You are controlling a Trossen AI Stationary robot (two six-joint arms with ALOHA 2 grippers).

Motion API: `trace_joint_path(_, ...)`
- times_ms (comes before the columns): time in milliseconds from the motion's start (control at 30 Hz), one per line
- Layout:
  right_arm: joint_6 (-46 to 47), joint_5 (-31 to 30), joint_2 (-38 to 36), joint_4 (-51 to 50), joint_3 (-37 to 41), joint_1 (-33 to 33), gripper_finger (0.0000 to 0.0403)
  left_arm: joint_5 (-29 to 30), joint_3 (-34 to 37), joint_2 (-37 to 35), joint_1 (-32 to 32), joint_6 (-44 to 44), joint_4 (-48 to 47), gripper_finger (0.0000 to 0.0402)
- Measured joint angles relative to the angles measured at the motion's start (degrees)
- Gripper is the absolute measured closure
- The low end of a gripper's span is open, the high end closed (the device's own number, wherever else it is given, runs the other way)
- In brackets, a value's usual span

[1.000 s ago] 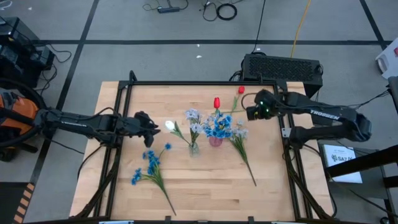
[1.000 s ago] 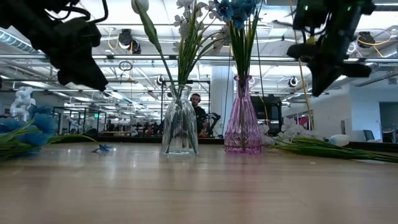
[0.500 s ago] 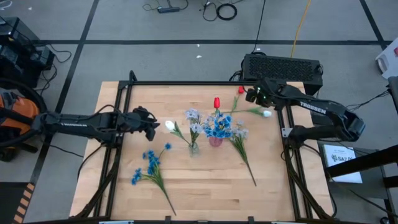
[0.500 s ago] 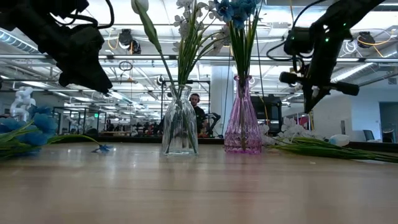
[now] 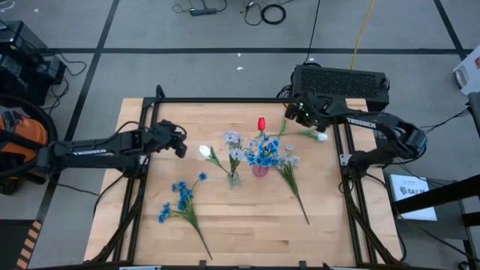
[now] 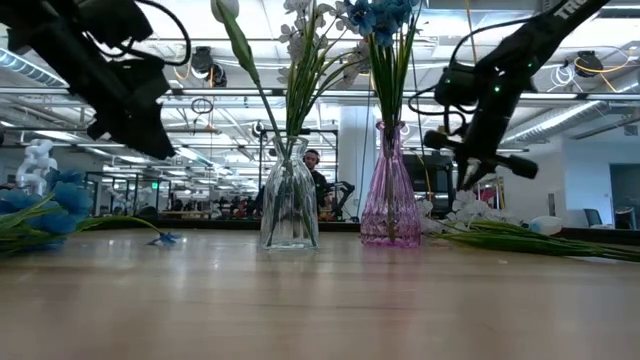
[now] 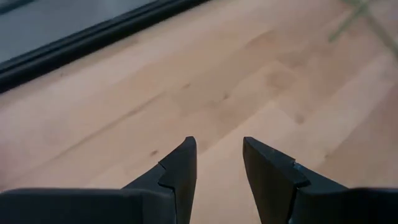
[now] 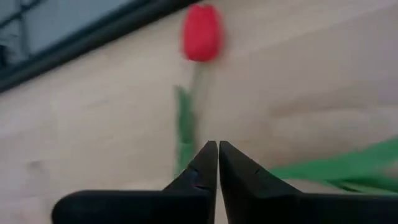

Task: Sort flowers into vase by color
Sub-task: Put the red flower into the pink vase

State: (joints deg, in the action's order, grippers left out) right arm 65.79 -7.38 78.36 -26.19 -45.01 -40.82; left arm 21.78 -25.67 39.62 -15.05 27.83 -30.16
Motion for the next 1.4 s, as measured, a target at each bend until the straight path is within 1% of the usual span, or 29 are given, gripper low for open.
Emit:
trace_joint_path(167,-0.17,-0.62,2.25,7.79,-1.1,0.02,0.0347,-9.94,0.0,0.0,-5.2,-6.22,-1.37,0.0265)
trace_joint_path(233,-0.88,-1.43,3.85,8.51,-2.46,0.02,0.0327,-12.15,0.0,0.0,-6.44,-7.49,-1.96,0.0265)
trace_joint_path(333,-3.76,-1.57,7.31,7.41,-5.52,0.0,0.03,-13.35,0.0,0.0,-7.61,-7.67,-2.33,0.0265)
trace_joint_path(433,-5.68,-1.57,11.58,4.06,-9.29,-0.48,0.0284,-13.74,0.0,0.0,-8.17,-7.75,-2.28,0.0265)
trace_joint_path(533,-6.91,-1.14,16.43,-0.46,-13.78,-1.89,0.0278,-14.12,0.0,0.0,-8.66,-8.93,-2.22,0.0265)
trace_joint_path(600,-8.45,0.78,19.78,-5.35,-16.56,-3.13,0.0278,-14.29,0.0,0.0,-8.77,-8.75,-2.17,0.0265)
trace_joint_path(733,-11.5,2.01,24.79,-9.37,-20.63,-4.84,0.0282,-15.56,0.0,0.0,-8.79,-6.88,-2.04,0.0265)
trace_joint_path(900,-12.21,3.28,29.04,-7.87,-21.24,-5.35,0.0297,-15.6,0.0,0.0,-8.79,-5.83,-1.98,0.0265)
trace_joint_path(1000,-13.7,3.48,31.32,-8.03,-21.53,-5.33,0.0323,-15.6,0.0,0.0,-8.79,-5.33,-1.91,0.0265)
trace_joint_path(1100,-15.98,4.11,32.55,-7.41,-21.55,-5.06,0.0374,-15.6,0.0,0.0,-8.79,-4.28,-1.85,0.0265)
trace_joint_path(1167,-16.68,3.93,31.73,-6.26,-21.38,-4.62,0.0393,-15.6,0.0,0.0,-8.79,-4.19,-1.85,0.0265)
trace_joint_path(1267,-17.12,4.06,29.04,-5.06,-21.0,-4.49,0.0395,-15.6,0.0,0.0,-8.79,-4.17,-1.79,0.0265)
trace_joint_path(1400,-19.14,2.87,20.4,-4.33,-21.18,-4.22,0.0399,-15.6,0.0,0.0,-8.79,-4.19,-1.74,0.0265)
